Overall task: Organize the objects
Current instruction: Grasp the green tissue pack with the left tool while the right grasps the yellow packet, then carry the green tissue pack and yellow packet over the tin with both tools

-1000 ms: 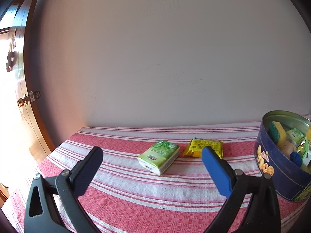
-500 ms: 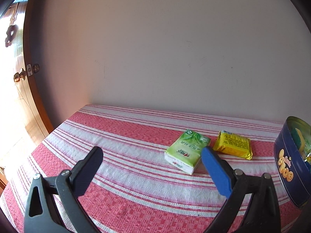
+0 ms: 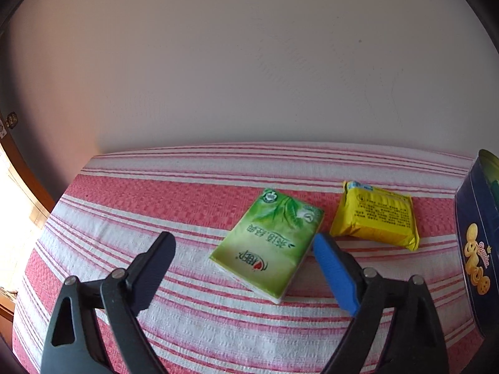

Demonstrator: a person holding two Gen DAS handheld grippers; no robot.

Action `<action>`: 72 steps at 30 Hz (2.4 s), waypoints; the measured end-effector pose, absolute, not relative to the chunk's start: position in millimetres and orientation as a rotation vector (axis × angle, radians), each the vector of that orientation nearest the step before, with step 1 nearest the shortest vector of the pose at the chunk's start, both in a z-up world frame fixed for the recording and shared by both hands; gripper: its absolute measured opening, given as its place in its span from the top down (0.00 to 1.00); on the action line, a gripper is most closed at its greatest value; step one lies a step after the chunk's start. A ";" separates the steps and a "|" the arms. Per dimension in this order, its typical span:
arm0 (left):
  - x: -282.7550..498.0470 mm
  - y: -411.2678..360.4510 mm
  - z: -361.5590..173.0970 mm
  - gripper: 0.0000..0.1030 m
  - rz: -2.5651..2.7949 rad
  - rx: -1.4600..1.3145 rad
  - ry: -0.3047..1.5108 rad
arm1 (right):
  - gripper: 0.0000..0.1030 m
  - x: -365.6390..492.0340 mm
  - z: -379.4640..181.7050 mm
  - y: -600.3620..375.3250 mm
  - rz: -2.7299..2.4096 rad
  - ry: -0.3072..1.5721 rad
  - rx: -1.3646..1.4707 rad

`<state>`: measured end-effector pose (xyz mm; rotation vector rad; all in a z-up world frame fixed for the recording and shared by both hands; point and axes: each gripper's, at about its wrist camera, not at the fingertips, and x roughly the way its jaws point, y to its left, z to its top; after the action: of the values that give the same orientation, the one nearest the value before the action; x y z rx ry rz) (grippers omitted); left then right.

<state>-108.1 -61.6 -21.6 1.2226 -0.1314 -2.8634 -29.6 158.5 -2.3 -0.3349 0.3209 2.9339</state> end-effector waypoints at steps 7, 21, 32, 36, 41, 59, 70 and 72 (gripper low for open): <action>-126.9 -79.1 -39.1 0.34 -2.838 1.394 0.035 | 0.09 -34.7 -7.2 151.2 2.945 0.291 -0.379; -95.8 -141.0 -16.9 0.49 -2.724 1.028 0.218 | 0.09 -92.9 -8.0 100.1 3.032 0.105 -0.609; -95.6 -165.5 -17.4 0.49 -2.629 1.007 0.286 | 0.13 -198.5 -46.4 96.1 2.806 0.232 -1.087; -101.7 -179.3 -23.0 0.49 -2.616 1.027 0.312 | 0.18 -216.7 -57.7 86.1 2.704 0.155 -1.191; -99.7 -171.0 -24.5 0.49 -2.606 1.046 0.337 | 0.24 -230.0 -67.5 86.2 2.634 0.139 -1.279; -84.6 -147.8 -9.7 0.49 -2.659 0.954 0.263 | 0.29 -132.0 -33.9 92.1 2.912 0.054 -0.866; -59.6 -112.2 4.4 0.49 -2.798 0.798 0.102 | 0.29 -20.2 -11.8 120.0 3.004 -0.105 -0.365; -50.8 -103.5 6.7 0.49 -2.815 0.775 0.080 | 0.29 -12.3 -12.7 129.8 3.005 -0.089 -0.382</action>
<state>-50.8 -103.5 6.7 0.7754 0.0799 -2.8152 -12.3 129.8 -12.7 -0.3823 -0.0888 3.0047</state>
